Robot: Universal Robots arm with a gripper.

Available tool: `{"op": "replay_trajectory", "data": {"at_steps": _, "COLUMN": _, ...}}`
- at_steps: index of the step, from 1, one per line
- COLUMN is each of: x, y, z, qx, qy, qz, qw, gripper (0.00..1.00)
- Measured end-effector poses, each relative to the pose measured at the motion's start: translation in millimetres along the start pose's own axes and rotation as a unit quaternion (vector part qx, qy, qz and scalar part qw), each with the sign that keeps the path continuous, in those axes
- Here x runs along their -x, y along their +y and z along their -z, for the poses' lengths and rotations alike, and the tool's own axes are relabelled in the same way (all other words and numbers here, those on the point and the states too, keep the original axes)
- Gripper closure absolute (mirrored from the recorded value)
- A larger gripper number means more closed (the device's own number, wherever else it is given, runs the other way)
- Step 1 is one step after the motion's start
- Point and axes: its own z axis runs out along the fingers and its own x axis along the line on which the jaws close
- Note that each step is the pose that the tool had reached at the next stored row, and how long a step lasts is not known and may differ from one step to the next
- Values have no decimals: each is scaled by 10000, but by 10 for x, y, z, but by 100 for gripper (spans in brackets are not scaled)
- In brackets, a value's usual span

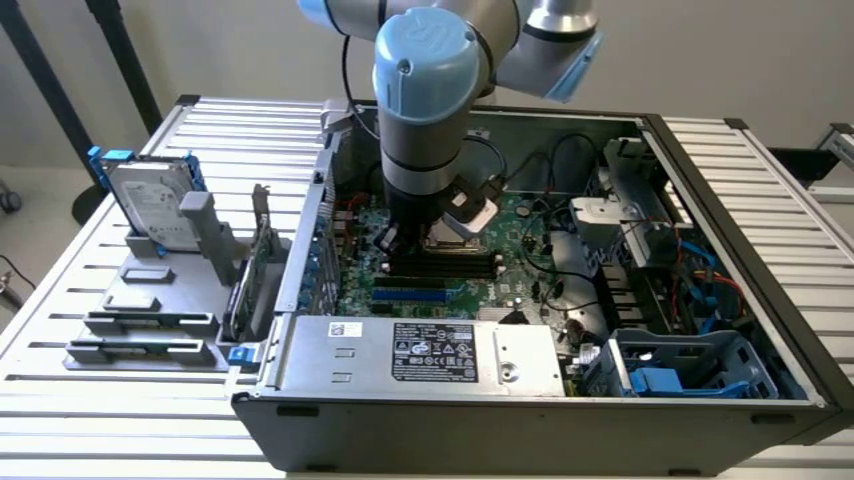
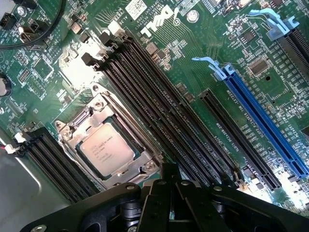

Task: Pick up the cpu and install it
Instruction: 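Install the first cpu locking lever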

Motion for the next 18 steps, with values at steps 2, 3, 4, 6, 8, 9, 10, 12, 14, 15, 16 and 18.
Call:
{"op": "replay_trajectory", "data": {"at_steps": 2, "x": -1, "y": -1, "z": -1, "qx": 7, "qy": -8, "qz": 0, "qw": 10000, "gripper": 89}}
{"op": "replay_trajectory", "data": {"at_steps": 3, "x": -2, "y": -2, "z": -1, "qx": 12, "qy": -14, "qz": 1, "qw": 10000, "gripper": 89}}
{"op": "replay_trajectory", "data": {"at_steps": 4, "x": -3, "y": -2, "z": 2, "qx": 17, "qy": -20, "qz": 1, "qw": 10000, "gripper": 89}}
{"op": "replay_trajectory", "data": {"at_steps": 6, "x": -7, "y": -6, "z": 25, "qx": 24, "qy": -30, "qz": 0, "qw": 10000, "gripper": 89}}
{"op": "replay_trajectory", "data": {"at_steps": 8, "x": -19, "y": -15, "z": 76, "qx": 25, "qy": -36, "qz": 0, "qw": 10000, "gripper": 89}}
{"op": "replay_trajectory", "data": {"at_steps": 9, "x": -28, "y": -23, "z": 109, "qx": 27, "qy": -39, "qz": 1, "qw": 10000, "gripper": 89}}
{"op": "replay_trajectory", "data": {"at_steps": 10, "x": -40, "y": -35, "z": 128, "qx": 26, "qy": -43, "qz": 4, "qw": 10000, "gripper": 89}}
{"op": "replay_trajectory", "data": {"at_steps": 12, "x": -74, "y": -64, "z": 150, "qx": 20, "qy": -65, "qz": 35, "qw": 10000, "gripper": 89}}
{"op": "replay_trajectory", "data": {"at_steps": 14, "x": -106, "y": -93, "z": 163, "qx": 15, "qy": -90, "qz": 74, "qw": 9999, "gripper": 89}}
{"op": "replay_trajectory", "data": {"at_steps": 15, "x": -120, "y": -107, "z": 168, "qx": 15, "qy": -106, "qz": 101, "qw": 9999, "gripper": 89}}
{"op": "replay_trajectory", "data": {"at_steps": 16, "x": -133, "y": -120, "z": 172, "qx": 15, "qy": -121, "qz": 128, "qw": 9998, "gripper": 89}}
{"op": "replay_trajectory", "data": {"at_steps": 18, "x": -158, "y": -146, "z": 180, "qx": 15, "qy": -148, "qz": 182, "qw": 9997, "gripper": 89}}
